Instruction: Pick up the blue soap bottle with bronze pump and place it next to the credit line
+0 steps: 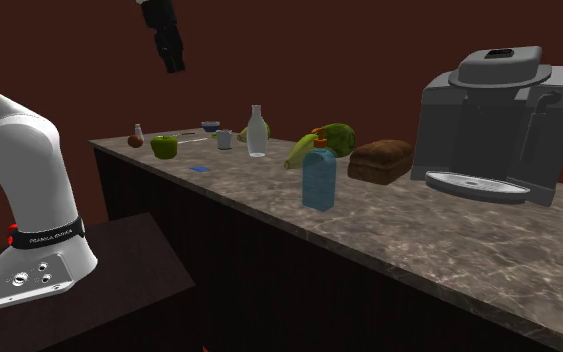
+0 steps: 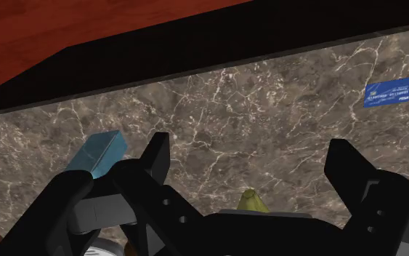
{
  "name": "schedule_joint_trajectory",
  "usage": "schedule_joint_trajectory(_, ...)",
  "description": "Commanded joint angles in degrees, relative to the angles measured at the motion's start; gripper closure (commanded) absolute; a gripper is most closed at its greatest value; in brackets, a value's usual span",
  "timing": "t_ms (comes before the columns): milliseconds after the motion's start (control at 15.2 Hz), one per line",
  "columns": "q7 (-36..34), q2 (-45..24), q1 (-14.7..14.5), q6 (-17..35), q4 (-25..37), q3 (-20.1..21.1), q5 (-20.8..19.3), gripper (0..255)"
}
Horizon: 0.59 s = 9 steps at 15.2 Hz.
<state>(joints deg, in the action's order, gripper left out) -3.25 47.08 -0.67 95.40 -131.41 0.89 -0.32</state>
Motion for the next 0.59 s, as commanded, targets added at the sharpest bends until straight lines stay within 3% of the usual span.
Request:
schedule_joint_trajectory(0, 0.0, 0.0, 0.0, 0.0, 0.0, 0.0, 0.0, 0)
schedule_joint_trajectory(528, 7.64, -12.85, 1.76, 7.24, 4.0, -6.98, -3.25, 0)
